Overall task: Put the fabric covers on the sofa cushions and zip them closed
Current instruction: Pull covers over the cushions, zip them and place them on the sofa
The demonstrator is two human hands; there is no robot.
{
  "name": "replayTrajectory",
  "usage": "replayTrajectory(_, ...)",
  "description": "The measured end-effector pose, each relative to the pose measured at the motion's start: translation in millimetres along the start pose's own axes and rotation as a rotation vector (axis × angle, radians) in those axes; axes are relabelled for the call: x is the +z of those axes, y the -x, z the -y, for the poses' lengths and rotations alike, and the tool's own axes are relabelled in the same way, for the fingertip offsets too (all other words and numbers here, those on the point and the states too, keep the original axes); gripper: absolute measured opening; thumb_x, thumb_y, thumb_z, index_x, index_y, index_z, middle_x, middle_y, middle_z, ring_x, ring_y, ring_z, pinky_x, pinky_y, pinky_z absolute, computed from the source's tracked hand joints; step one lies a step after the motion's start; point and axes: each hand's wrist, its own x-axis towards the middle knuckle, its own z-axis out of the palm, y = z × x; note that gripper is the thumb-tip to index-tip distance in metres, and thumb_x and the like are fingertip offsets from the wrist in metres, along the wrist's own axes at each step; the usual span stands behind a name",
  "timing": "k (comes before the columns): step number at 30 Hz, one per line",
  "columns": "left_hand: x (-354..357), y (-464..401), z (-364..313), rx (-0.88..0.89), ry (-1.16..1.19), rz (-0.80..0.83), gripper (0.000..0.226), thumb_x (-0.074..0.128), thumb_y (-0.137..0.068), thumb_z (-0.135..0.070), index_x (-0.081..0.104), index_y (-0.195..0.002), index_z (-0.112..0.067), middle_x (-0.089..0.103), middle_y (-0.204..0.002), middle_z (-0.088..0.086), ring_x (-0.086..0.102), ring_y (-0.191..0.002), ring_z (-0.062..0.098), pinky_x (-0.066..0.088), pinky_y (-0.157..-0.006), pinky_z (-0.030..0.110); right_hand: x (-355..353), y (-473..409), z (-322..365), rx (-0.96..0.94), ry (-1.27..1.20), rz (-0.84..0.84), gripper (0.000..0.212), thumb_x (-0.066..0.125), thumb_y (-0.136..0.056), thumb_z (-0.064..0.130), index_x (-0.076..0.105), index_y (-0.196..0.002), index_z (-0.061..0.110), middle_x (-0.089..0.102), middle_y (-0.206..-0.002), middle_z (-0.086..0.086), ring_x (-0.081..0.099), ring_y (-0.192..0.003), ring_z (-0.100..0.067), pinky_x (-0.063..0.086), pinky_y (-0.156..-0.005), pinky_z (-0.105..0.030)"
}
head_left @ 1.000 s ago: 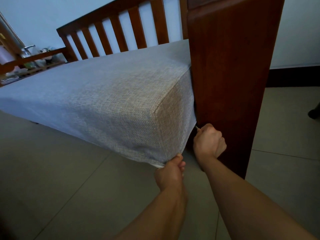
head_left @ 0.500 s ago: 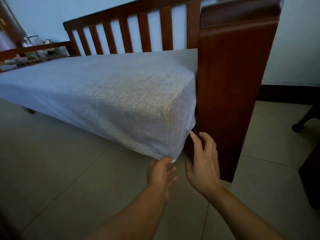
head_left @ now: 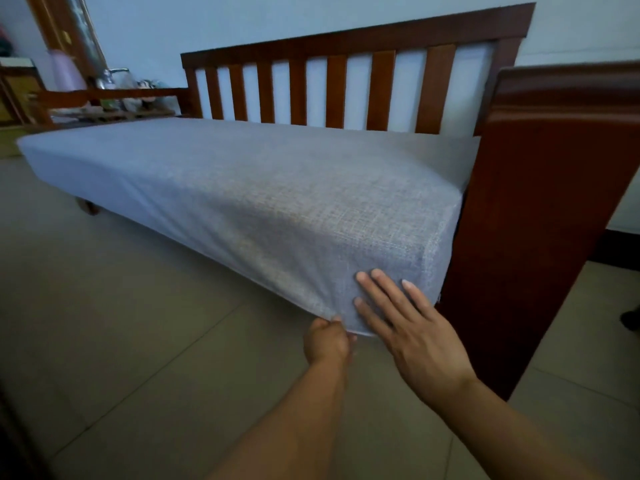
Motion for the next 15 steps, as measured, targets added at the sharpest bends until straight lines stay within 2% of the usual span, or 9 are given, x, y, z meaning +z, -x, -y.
replayTrajectory(1,3,3,-2,-0.016,-0.032,0.017,0.02,0.048,-0.095,-0.018,0.056,-0.077,-0.014,0.063,-0.075,0.005,0.06,-0.063,0.019,0.05,-0.064,0.031,4,1,-3,0.026,-0.005,-0.013,0.067,0.027,-0.087,0.022,0.001,-0.149,0.014,-0.029,-0.151,-0.017,-0.03,-0.138,-0.032,-0.028,-0.107,-0.047)
replayTrajectory(2,4,2,-4,-0.037,-0.059,0.024,0.021,0.048,-0.095,-0.015,0.055,-0.075,-0.015,0.062,-0.074,0.004,0.059,-0.063,0.017,0.047,-0.062,0.03,6,0,-3,0.075,-0.05,-0.02,0.066,0.031,-0.087,0.021,0.011,-0.149,0.014,-0.02,-0.154,-0.017,-0.022,-0.141,-0.031,-0.023,-0.111,-0.047)
replayTrajectory(5,1,-10,-23,-0.006,-0.061,-0.023,0.023,0.048,-0.091,-0.017,0.062,-0.073,-0.014,0.068,-0.079,0.005,0.067,-0.075,0.024,0.048,-0.067,0.03,9,-6,2,0.146,-0.286,-0.051,0.058,0.026,-0.083,0.012,0.046,-0.137,0.005,0.019,-0.155,-0.018,0.008,-0.145,-0.031,0.001,-0.118,-0.046)
replayTrajectory(7,-8,-29,-41,0.025,0.082,-0.121,0.029,0.043,-0.093,-0.026,0.066,-0.086,-0.01,0.069,-0.079,0.006,0.068,-0.077,0.026,0.046,-0.066,0.029,10,-14,8,0.105,-0.323,-0.133,0.06,0.023,-0.08,0.01,0.053,-0.131,0.001,0.027,-0.151,-0.02,0.01,-0.144,-0.031,0.007,-0.116,-0.047)
replayTrajectory(9,-19,-41,-56,0.027,0.214,-0.178,0.035,0.037,-0.098,-0.034,0.061,-0.096,-0.009,0.067,-0.079,0.005,0.065,-0.075,0.023,0.044,-0.068,0.03,7,-30,11,0.042,-0.349,-0.121,0.056,0.036,-0.077,0.011,0.055,-0.129,0.001,0.031,-0.15,-0.02,0.006,-0.145,-0.028,0.005,-0.116,-0.047)
replayTrajectory(11,-25,-53,-67,0.016,0.281,-0.203,0.034,0.037,-0.099,-0.037,0.057,-0.1,-0.011,0.063,-0.077,0.004,0.062,-0.078,0.024,0.044,-0.073,0.034,2,-45,12,-0.016,-0.32,-0.014,0.061,0.047,-0.076,0.012,0.045,-0.137,0.003,0.021,-0.152,-0.02,0.001,-0.145,-0.027,-0.005,-0.116,-0.047)
replayTrajectory(13,-31,-69,-76,0.014,0.362,-0.217,0.031,0.043,-0.098,-0.037,0.054,-0.103,-0.008,0.062,-0.081,0.007,0.061,-0.083,0.028,0.048,-0.076,0.039,5,-56,14,-0.128,-0.188,-0.014,0.067,0.036,-0.09,0.019,0.002,-0.147,0.008,-0.021,-0.15,-0.02,-0.029,-0.135,-0.028,-0.027,-0.105,-0.048)
replayTrajectory(14,-35,-74,-81,0.004,0.37,-0.211,0.029,0.049,-0.096,-0.034,0.053,-0.105,-0.007,0.062,-0.087,0.01,0.062,-0.085,0.03,0.051,-0.076,0.041,3,-58,16,-0.188,-0.147,0.02,0.066,0.029,-0.095,0.021,-0.014,-0.143,0.008,-0.036,-0.143,-0.017,-0.04,-0.128,-0.029,-0.035,-0.098,-0.048)
replayTrajectory(15,-36,-84,-84,0.002,0.366,-0.205,0.029,0.054,-0.094,-0.03,0.054,-0.107,-0.004,0.064,-0.095,0.013,0.063,-0.087,0.031,0.053,-0.073,0.041,4,-65,18,-0.216,-0.099,0.036,0.066,0.027,-0.097,0.023,-0.019,-0.141,0.008,-0.04,-0.139,-0.015,-0.043,-0.124,-0.029,-0.038,-0.094,-0.048)
